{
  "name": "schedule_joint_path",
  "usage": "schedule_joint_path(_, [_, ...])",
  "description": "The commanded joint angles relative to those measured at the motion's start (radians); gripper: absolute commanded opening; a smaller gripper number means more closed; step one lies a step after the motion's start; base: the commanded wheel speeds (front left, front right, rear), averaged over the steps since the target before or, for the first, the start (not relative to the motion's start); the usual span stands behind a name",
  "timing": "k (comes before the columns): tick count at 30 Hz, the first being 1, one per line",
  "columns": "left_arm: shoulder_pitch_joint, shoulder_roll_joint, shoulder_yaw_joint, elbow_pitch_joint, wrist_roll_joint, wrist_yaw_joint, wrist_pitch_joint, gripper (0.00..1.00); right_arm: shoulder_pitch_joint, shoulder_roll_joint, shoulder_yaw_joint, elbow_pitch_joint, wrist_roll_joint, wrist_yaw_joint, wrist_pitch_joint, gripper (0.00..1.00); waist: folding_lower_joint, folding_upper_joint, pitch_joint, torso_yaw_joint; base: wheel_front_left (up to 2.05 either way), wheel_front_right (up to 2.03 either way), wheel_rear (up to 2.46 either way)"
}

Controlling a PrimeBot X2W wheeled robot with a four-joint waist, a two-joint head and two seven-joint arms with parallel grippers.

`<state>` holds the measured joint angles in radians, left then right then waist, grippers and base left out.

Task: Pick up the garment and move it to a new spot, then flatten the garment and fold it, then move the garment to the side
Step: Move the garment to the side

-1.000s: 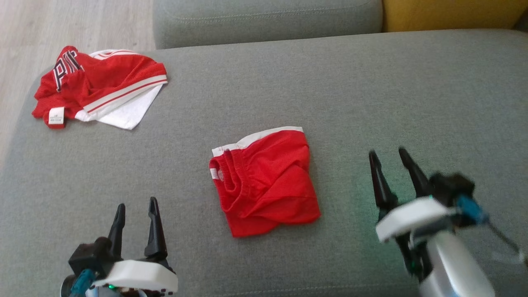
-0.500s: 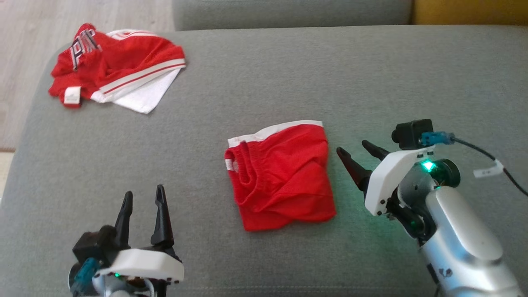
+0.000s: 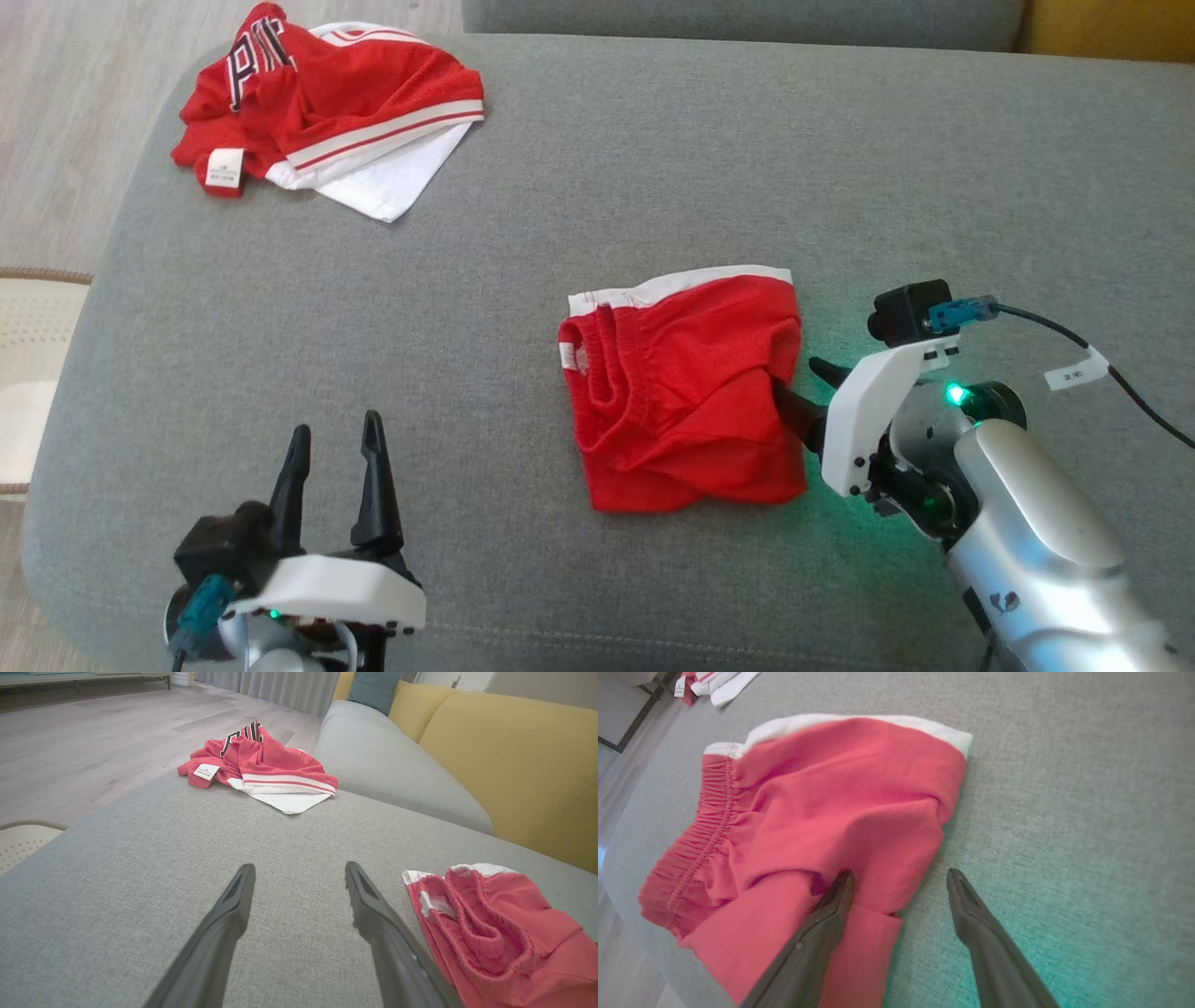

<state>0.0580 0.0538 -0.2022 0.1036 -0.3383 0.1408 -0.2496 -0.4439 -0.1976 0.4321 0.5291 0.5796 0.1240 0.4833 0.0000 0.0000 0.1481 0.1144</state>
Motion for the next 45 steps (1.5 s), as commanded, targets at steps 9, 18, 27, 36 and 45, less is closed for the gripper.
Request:
schedule_joint_path(9, [-0.034, -0.004, 0.016, -0.027, -0.009, 0.009, -0.012, 1.00, -0.066, 0.008, 0.038, 0.078, -0.025, 0.007, -0.005, 0.79, 0.0000, 0.0000, 0.006, 0.011, 0.00, 0.00, 0.00])
schedule_joint_path(18, [-0.036, -0.004, 0.019, -0.039, 0.005, 0.004, -0.012, 1.00, -0.110, 0.018, 0.069, 0.129, -0.019, 0.007, -0.043, 0.00, 0.0000, 0.0000, 0.026, -0.012, 0.00, 0.00, 0.00])
schedule_joint_path(27, [-0.075, -0.004, 0.018, -0.071, 0.057, -0.019, -0.012, 1.00, -0.201, -0.043, 0.055, 0.137, -0.025, 0.007, -0.106, 0.00, 0.0000, 0.0000, 0.086, -0.109, 0.00, 0.00, 0.00])
schedule_joint_path(36, [-0.126, -0.001, 0.031, -0.075, 0.106, -0.054, -0.012, 1.00, -0.294, -0.129, -0.020, 0.127, -0.052, 0.007, -0.147, 0.00, 0.0000, 0.0000, 0.154, -0.273, 0.00, 0.00, 0.00])
schedule_joint_path(45, [-0.183, 0.022, 0.029, -0.077, 0.151, -0.082, -0.012, 1.00, -0.369, -0.160, -0.081, 0.114, -0.089, 0.007, -0.169, 0.00, 0.0000, 0.0000, 0.228, -0.424, 0.00, 0.00, 0.00])
